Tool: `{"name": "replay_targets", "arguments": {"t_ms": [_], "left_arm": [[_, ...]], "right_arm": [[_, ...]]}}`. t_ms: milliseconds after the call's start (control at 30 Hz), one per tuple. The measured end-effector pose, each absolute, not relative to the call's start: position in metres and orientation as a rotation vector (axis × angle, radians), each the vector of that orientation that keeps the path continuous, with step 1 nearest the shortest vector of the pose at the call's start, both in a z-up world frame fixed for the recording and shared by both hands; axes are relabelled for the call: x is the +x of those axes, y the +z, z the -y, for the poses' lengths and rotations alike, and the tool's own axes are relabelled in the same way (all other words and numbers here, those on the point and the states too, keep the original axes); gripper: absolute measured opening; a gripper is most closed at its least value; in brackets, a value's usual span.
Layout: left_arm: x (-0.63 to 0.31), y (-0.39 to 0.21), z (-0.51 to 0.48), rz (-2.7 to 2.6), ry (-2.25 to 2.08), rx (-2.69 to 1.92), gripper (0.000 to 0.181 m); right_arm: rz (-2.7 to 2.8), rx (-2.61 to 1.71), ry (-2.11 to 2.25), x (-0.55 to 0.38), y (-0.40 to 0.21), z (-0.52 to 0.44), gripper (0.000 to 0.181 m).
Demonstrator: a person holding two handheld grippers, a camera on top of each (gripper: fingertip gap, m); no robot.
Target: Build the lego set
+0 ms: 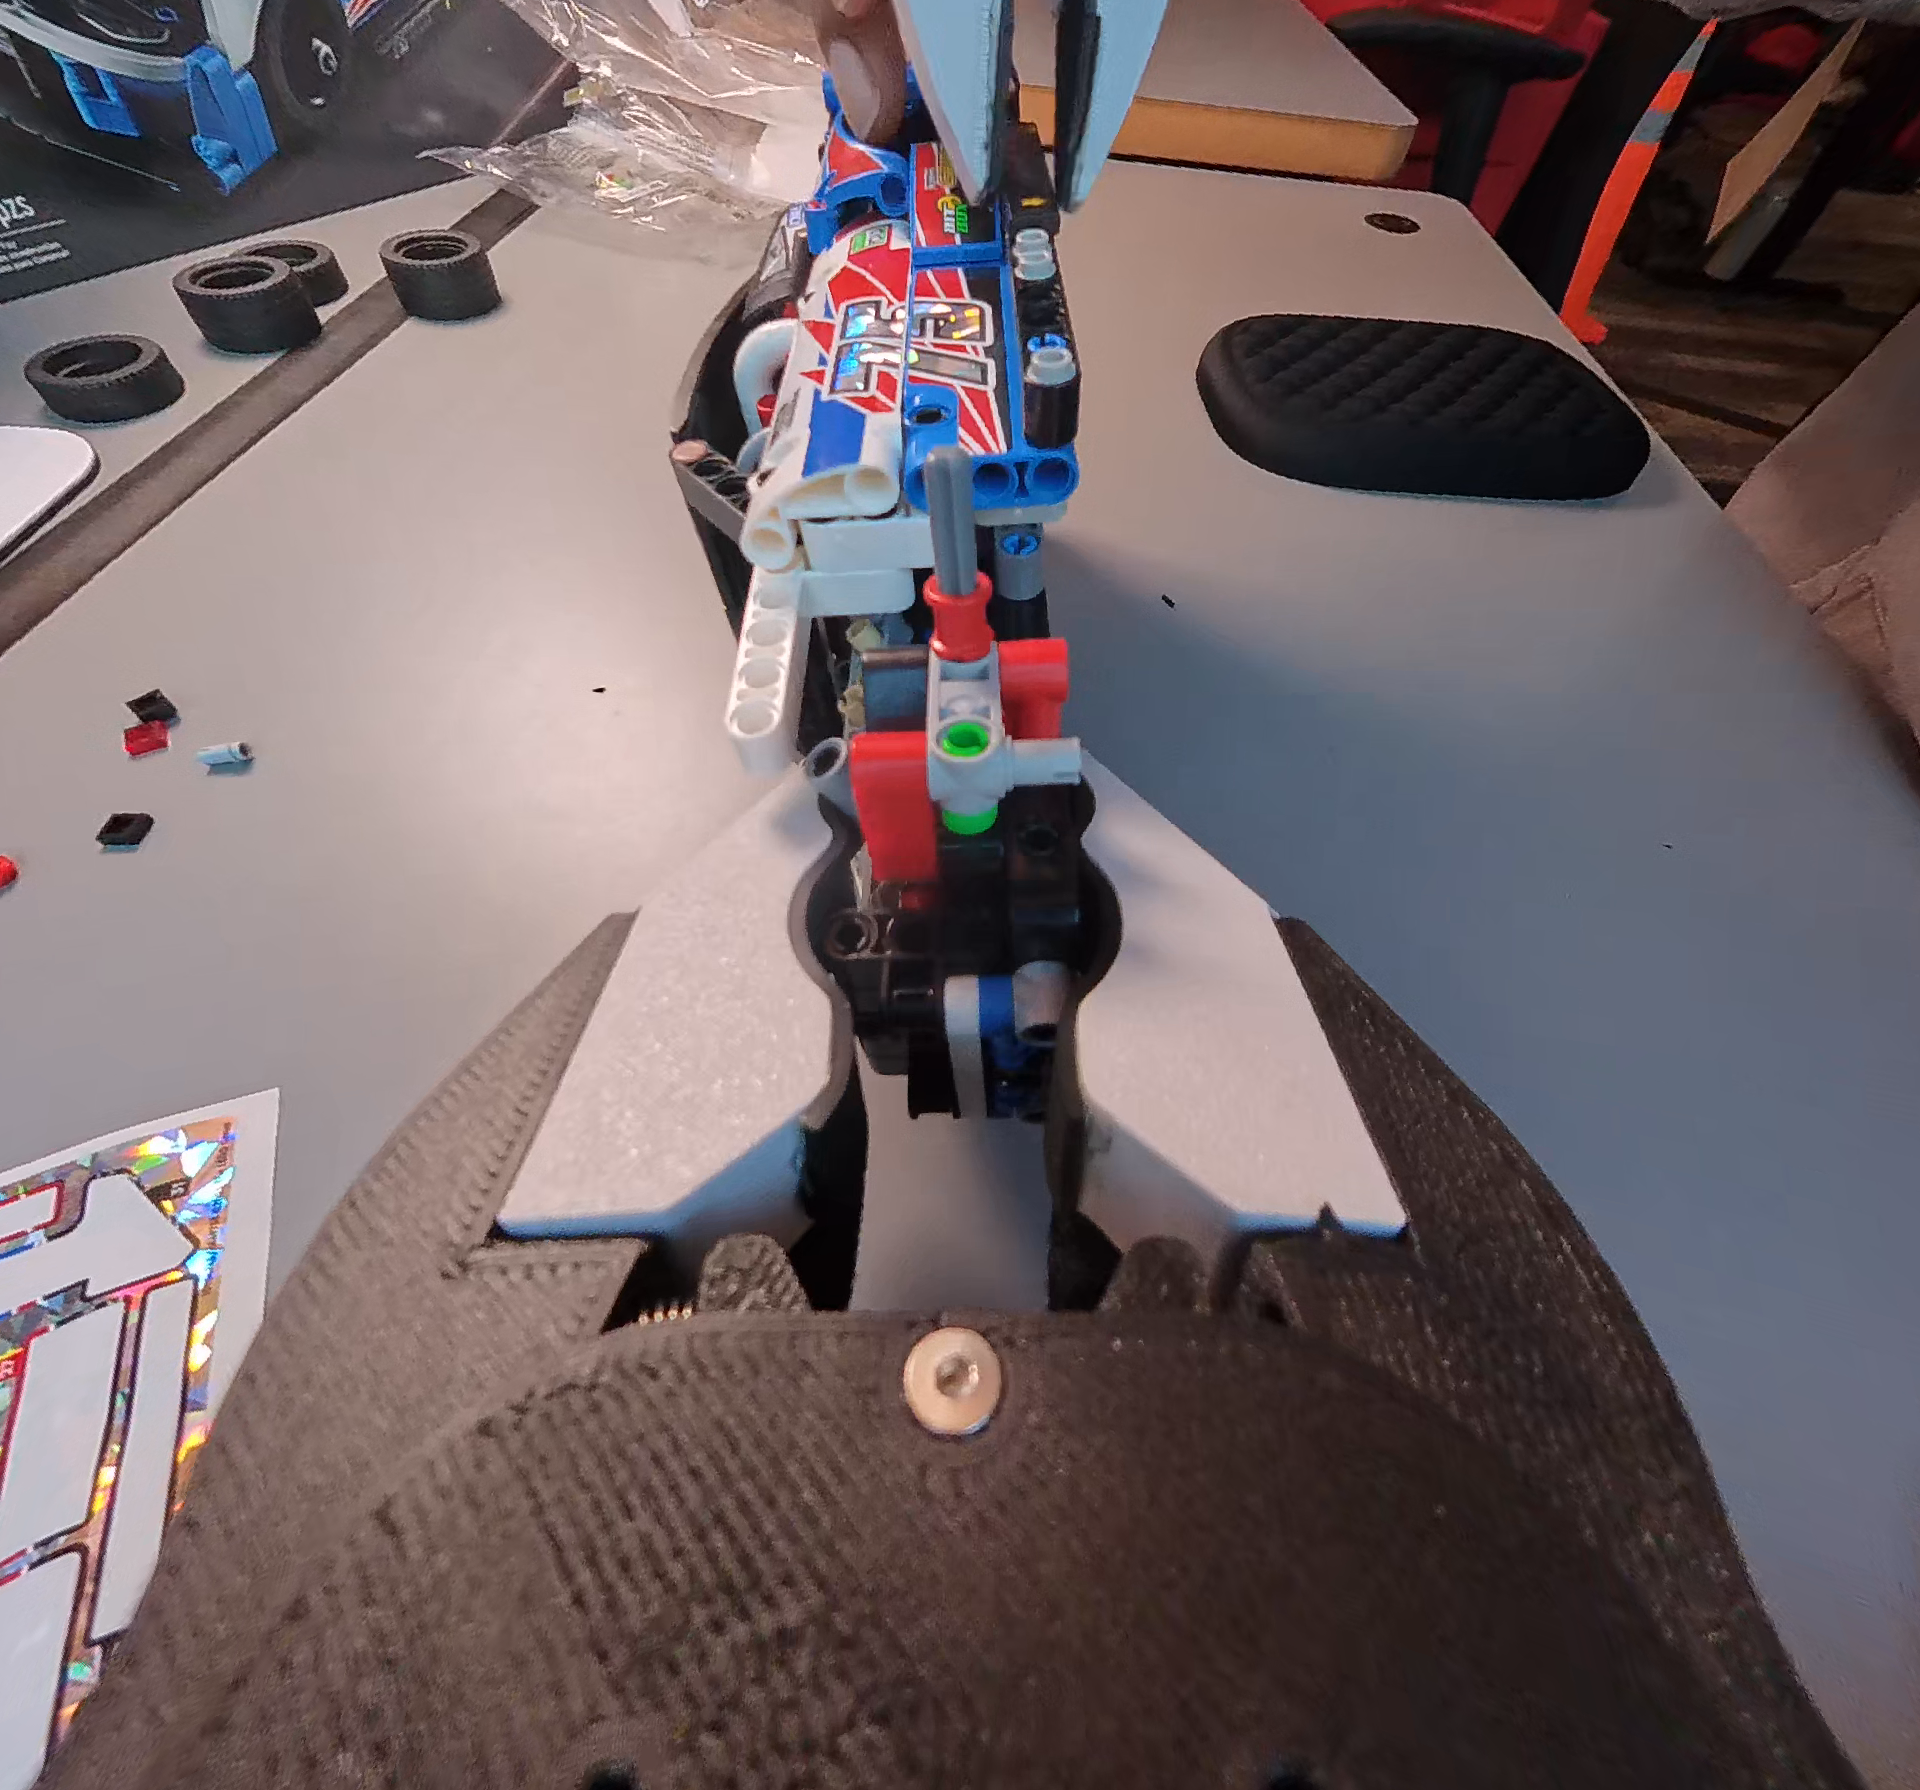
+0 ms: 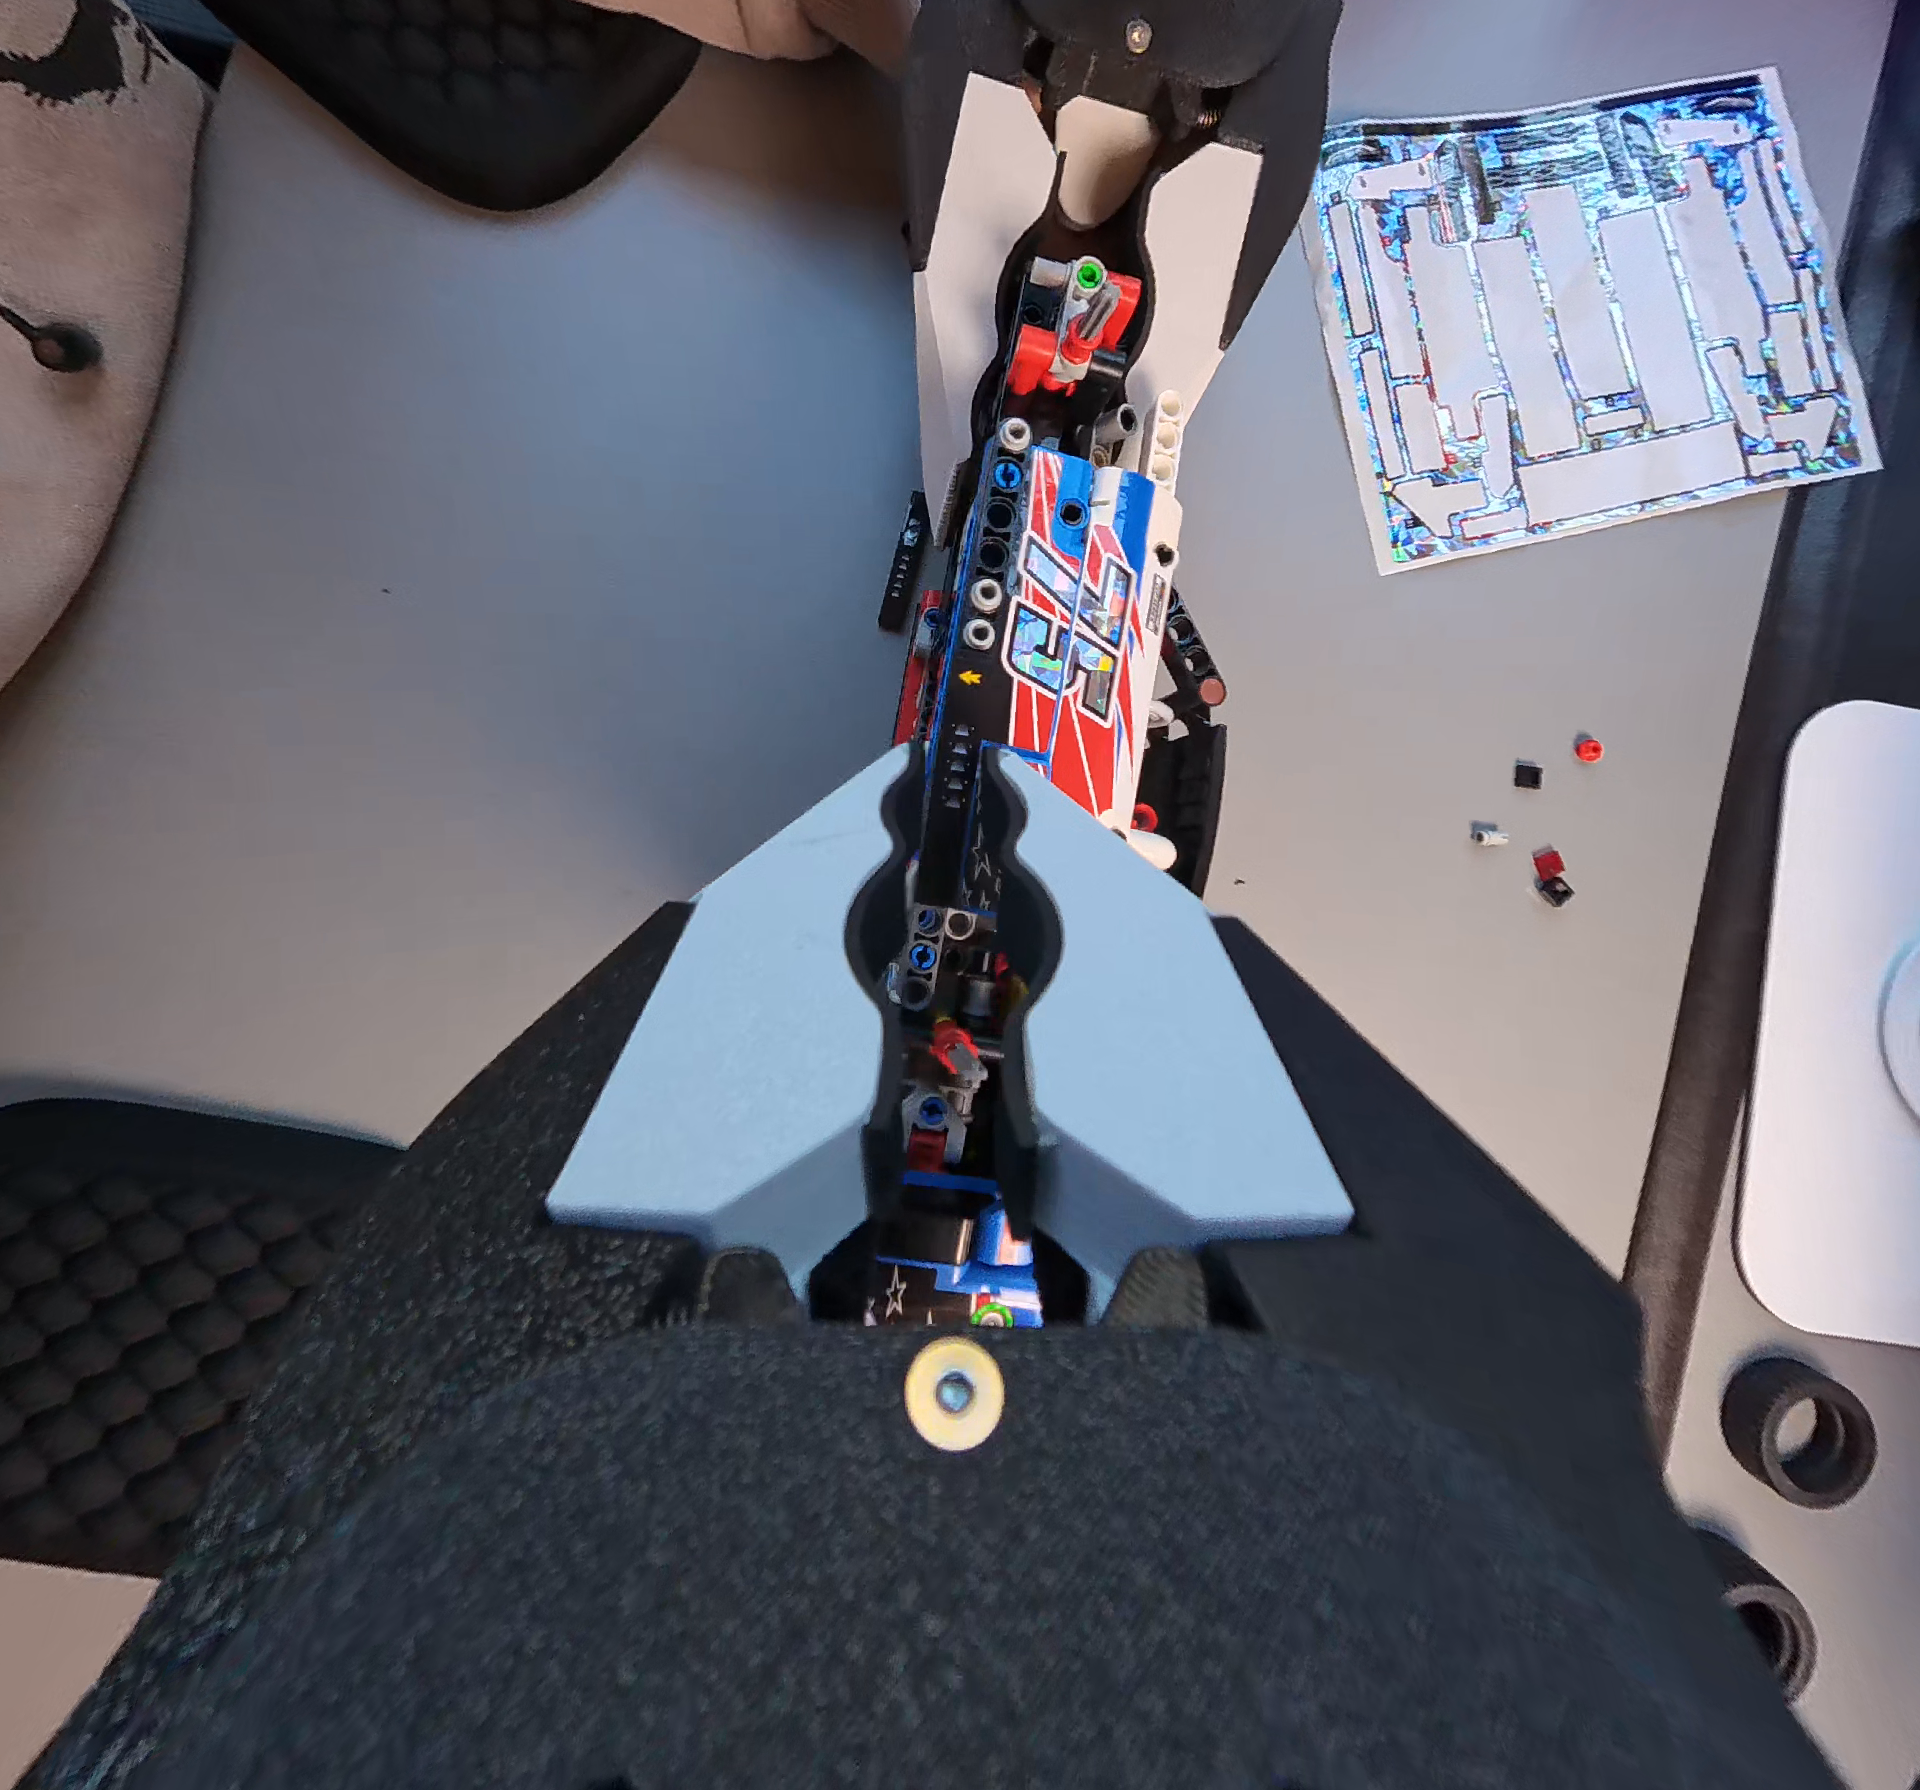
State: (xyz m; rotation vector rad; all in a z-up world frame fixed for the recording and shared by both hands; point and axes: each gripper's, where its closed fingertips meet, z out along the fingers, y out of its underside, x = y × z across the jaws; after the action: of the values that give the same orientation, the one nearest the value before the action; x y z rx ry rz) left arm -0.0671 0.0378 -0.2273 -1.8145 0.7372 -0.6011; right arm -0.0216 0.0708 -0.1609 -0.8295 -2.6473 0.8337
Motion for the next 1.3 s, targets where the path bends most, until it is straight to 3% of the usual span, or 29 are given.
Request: {"name": "replay_targets", "arguments": {"t_ms": [267,600,633,933,1300], "left_arm": [[-0.068,-0.227,-0.038,-0.717,-0.61,-1.819,0.033],[-0.068,-0.227,-0.037,-0.708,-0.608,-1.826,0.033],[-0.068,-0.227,-0.037,-0.704,-0.605,-1.83,0.033],[-0.071,-0.228,-0.036,-0.687,-0.609,-1.837,0.033],[-0.071,-0.228,-0.037,-0.674,-0.614,-1.848,0.033]], "right_arm": [[2.445,-0.774,0.885,-0.019,-0.115,-0.072,0.02],[2.059,-0.391,0.129,-0.021,-0.163,-0.084,0.028],[2.06,-0.393,0.124,-0.021,-0.168,-0.084,0.021],[1.997,-0.47,0.175,-0.023,-0.167,-0.084,0.019],[1.974,-0.521,0.284,-0.026,-0.159,-0.073,0.025]]}}
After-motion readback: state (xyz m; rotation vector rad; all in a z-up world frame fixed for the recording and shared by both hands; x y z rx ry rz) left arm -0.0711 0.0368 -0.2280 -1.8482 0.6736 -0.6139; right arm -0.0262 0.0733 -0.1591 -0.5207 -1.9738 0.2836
